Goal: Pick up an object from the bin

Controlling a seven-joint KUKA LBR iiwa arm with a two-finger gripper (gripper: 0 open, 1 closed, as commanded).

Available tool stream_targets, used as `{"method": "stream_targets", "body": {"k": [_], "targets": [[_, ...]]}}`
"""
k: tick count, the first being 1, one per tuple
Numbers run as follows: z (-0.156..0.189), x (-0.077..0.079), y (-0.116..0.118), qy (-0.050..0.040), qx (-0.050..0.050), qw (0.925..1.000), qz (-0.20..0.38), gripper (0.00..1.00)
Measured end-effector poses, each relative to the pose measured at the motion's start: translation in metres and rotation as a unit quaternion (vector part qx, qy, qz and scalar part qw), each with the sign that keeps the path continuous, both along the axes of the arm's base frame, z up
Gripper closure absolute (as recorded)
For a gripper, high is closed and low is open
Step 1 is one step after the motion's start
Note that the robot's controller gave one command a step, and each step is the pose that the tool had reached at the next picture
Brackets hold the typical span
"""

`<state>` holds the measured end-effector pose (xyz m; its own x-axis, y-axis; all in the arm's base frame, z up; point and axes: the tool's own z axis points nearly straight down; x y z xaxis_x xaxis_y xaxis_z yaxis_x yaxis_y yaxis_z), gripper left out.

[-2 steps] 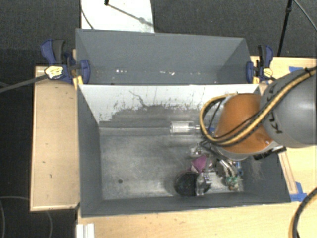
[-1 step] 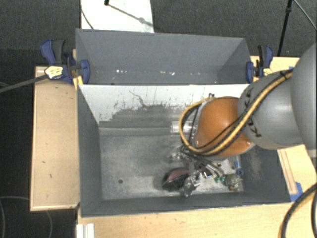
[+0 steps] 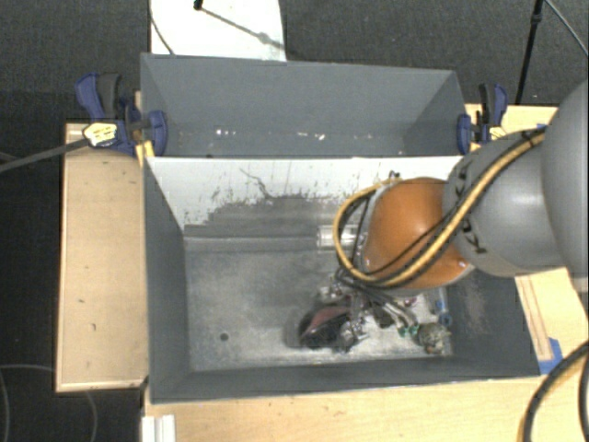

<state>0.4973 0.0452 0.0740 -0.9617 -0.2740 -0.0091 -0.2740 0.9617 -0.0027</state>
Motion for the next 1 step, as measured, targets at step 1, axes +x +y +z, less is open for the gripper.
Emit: {"method": "stream_targets", "body": {"k": [1], "targets": [[0.1439, 0.0118, 0.0014, 0.0001, 0.001, 0.9996, -0.03, 1.0]]}}
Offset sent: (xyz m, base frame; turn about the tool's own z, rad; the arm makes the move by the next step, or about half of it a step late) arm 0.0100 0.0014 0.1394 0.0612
